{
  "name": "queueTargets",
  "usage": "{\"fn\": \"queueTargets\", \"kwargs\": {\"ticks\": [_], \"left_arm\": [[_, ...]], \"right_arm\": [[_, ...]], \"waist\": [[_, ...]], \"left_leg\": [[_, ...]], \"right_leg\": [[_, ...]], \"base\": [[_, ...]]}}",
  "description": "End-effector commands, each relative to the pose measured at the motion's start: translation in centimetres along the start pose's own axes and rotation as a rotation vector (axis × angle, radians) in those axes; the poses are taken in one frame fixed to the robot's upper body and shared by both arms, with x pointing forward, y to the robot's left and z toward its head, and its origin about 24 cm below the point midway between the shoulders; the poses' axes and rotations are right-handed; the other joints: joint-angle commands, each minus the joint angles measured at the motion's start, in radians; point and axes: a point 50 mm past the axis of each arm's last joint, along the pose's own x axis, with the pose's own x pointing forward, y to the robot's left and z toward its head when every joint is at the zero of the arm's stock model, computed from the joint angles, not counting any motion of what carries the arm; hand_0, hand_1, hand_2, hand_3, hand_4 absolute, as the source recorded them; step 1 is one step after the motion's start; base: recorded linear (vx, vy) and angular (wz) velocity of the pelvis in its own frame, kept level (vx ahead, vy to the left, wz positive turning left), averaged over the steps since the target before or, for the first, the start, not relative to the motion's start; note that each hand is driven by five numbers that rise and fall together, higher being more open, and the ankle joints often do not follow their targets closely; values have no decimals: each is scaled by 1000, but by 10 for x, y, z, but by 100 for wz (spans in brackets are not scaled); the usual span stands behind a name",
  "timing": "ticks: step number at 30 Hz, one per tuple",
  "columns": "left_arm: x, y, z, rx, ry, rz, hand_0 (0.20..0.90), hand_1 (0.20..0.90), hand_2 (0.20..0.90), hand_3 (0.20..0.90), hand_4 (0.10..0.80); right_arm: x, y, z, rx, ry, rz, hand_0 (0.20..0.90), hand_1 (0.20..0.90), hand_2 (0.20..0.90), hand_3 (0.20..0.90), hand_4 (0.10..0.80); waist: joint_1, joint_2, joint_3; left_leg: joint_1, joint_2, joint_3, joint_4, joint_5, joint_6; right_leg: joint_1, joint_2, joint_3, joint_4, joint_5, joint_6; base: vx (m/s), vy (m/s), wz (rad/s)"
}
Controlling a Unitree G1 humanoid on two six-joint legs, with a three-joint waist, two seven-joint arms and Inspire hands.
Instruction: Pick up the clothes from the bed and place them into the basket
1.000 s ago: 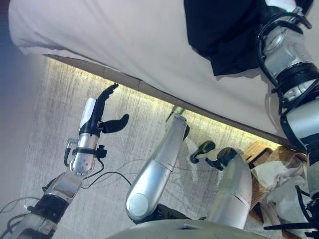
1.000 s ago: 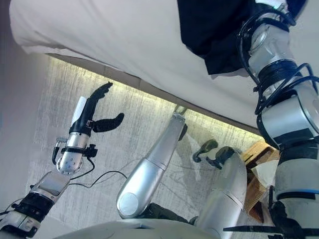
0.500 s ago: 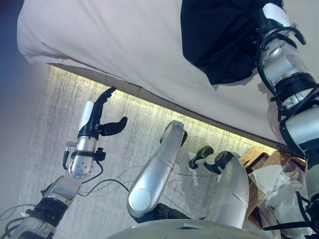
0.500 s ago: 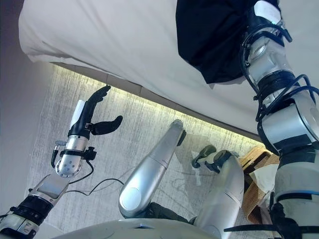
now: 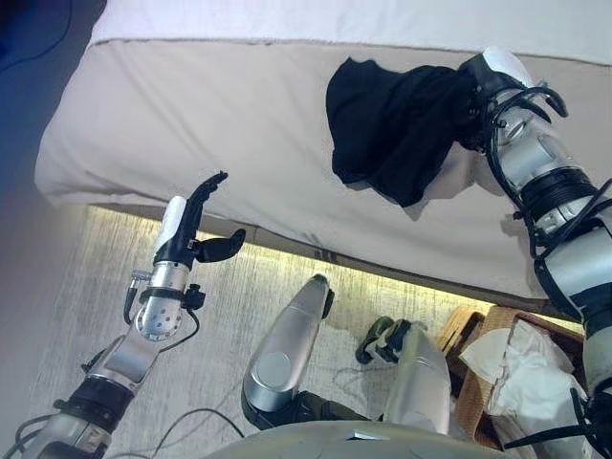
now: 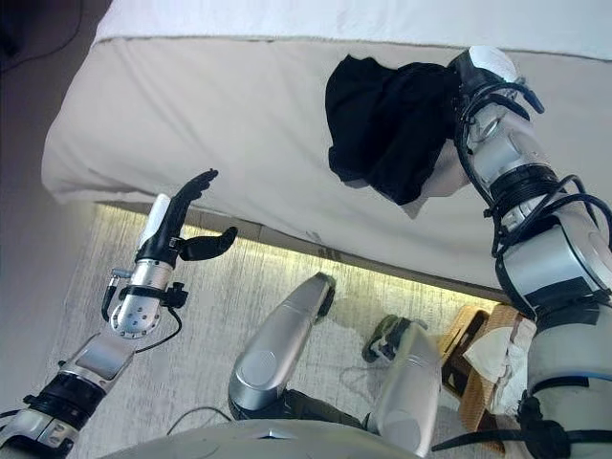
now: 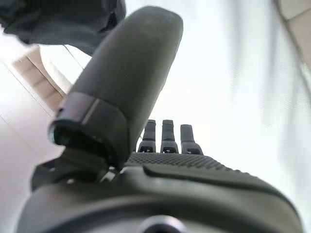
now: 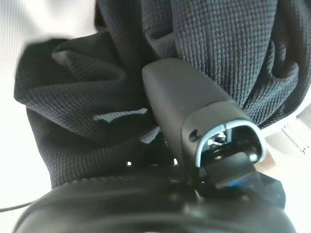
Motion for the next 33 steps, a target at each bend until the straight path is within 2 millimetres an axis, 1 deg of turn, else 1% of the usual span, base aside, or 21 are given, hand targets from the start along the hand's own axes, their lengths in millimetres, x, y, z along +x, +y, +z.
{"fn": "queueTargets", "kwargs": {"ticks": [1, 2, 3, 5, 6, 8, 10, 12, 13, 15, 18, 19, 20, 24, 28, 29, 31, 33], "left_arm": [[3, 15, 4, 52, -56, 41, 900, 900, 900, 900, 800], [3, 15, 2, 54, -46, 37, 900, 900, 900, 900, 800], [1, 14, -2, 59, -25, 20, 900, 900, 900, 900, 800], [-1, 12, -8, 74, 9, -3, 900, 900, 900, 900, 800], [-3, 10, -12, 81, 25, -11, 900, 900, 900, 900, 800], [-4, 10, -17, 91, 47, -17, 900, 900, 900, 900, 800], [-3, 10, -21, 92, 63, -18, 900, 900, 900, 900, 800], [-3, 9, -26, 90, 79, -34, 900, 900, 900, 900, 800], [-2, 9, -26, 90, 79, -42, 900, 900, 900, 900, 800], [-2, 9, -29, 91, 86, -52, 900, 900, 900, 900, 800], [-2, 8, -32, 97, 93, -67, 900, 900, 900, 900, 800], [-2, 8, -33, 99, 93, -71, 900, 900, 900, 900, 800], [0, 7, -34, 103, 93, -84, 900, 900, 900, 900, 800], [2, 6, -35, 100, 87, -103, 900, 900, 900, 900, 800], [1, 2, -39, 104, 91, -137, 900, 900, 900, 900, 800], [-1, 1, -42, 107, 96, -144, 900, 900, 900, 900, 800], [0, 1, -43, 110, 101, -149, 900, 900, 900, 900, 800], [1, 0, -44, 110, 103, -152, 900, 900, 900, 900, 800]], "right_arm": [[-3, -65, 14, 40, -100, -214, 300, 300, 300, 200, 100], [-4, -67, 12, 39, -100, -210, 300, 300, 300, 200, 100], [-6, -73, 8, 43, -99, -216, 300, 300, 300, 200, 100], [-8, -81, 1, 48, -99, -222, 300, 300, 300, 200, 100], [-11, -87, -3, 50, -100, -229, 300, 300, 300, 200, 100], [-15, -97, -9, 49, -108, -238, 300, 300, 300, 200, 100], [-17, -103, -12, 44, -117, -251, 300, 300, 300, 200, 100], [-22, -113, -21, 36, -112, -275, 300, 300, 300, 200, 100], [-24, -117, -25, 37, -106, -287, 300, 300, 300, 200, 100], [-30, -126, -33, 46, -100, -311, 300, 300, 300, 200, 100], [-35, -133, -41, 59, -95, -338, 300, 300, 300, 200, 100], [-38, -135, -45, 69, -94, -354, 300, 300, 300, 200, 100], [-44, -137, -51, 82, -87, -375, 300, 300, 300, 200, 100], [-54, -140, -63, 98, -80, -398, 300, 300, 300, 200, 100], [-65, -140, -72, 110, -81, -398, 300, 300, 300, 200, 100], [-69, -139, -76, 110, -82, -390, 300, 300, 300, 200, 100], [-74, -135, -81, 116, -78, -369, 300, 300, 300, 200, 100], [-79, -129, -88, 119, -68, -346, 300, 300, 300, 200, 100]], "waist": [[-32, -72, -191], [-37, -76, -203], [-52, -88, -233], [-76, -105, -270], [-93, -114, -293], [-123, -125, -328], [-148, -128, -355], [-183, -131, -386], [-194, -133, -399], [-228, -132, -424], [-257, -131, -444], [-270, -130, -451], [-300, -130, -465], [-345, -131, -479], [-392, -130, -491], [-416, -129, -495], [-443, -129, -499], [-465, -132, -501]], "left_leg": [[54, 51, 16, -125, 48, 12], [72, 56, 20, -149, 56, 9], [117, 67, 26, -209, 78, 2], [167, 82, 50, -274, 95, -8], [205, 93, 66, -326, 113, -17], [251, 103, 92, -397, 133, -25], [283, 107, 108, -452, 149, -29], [329, 111, 125, -521, 168, -35], [337, 110, 131, -544, 180, -36], [367, 120, 150, -594, 195, -43], [393, 127, 169, -637, 203, -46], [404, 131, 177, -654, 206, -47], [419, 136, 192, -675, 207, -49], [441, 145, 219, -712, 210, -52], [457, 153, 247, -737, 208, -50], [461, 156, 262, -733, 203, -50], [463, 160, 280, -721, 193, -49], [463, 164, 298, -707, 183, -49]], "right_leg": [[136, 37, -85, -152, 101, -35], [154, 44, -81, -183, 111, -32], [195, 58, -75, -254, 135, -23], [238, 78, -63, -340, 163, -13], [265, 91, -56, -397, 184, -2], [292, 102, -45, -463, 216, 12], [305, 109, -30, -509, 238, 26], [327, 120, 2, -569, 266, 45], [330, 123, 10, -593, 282, 51], [339, 129, 32, -635, 307, 66], [345, 135, 56, -667, 325, 78], [346, 138, 69, -678, 330, 83], [346, 143, 100, -698, 341, 91], [342, 148, 143, -738, 366, 106], [329, 157, 189, -757, 378, 114], [321, 162, 211, -761, 382, 116], [310, 168, 240, -761, 385, 118], [301, 172, 260, -762, 389, 119]], "base": [[82, 12, -18], [134, 20, -25], [140, 16, -32], [127, 1, -35], [99, -7, -21], [79, 5, -20], [41, 9, -37], [39, -6, -34], [31, -11, -41], [29, -2, -42], [28, 7, -42], [27, -1, -47], [25, -5, -47], [-6, -23, -36], [-25, -16, -44], [-8, -10, -36], [2, -17, -40], [9, -34, -45]]}}
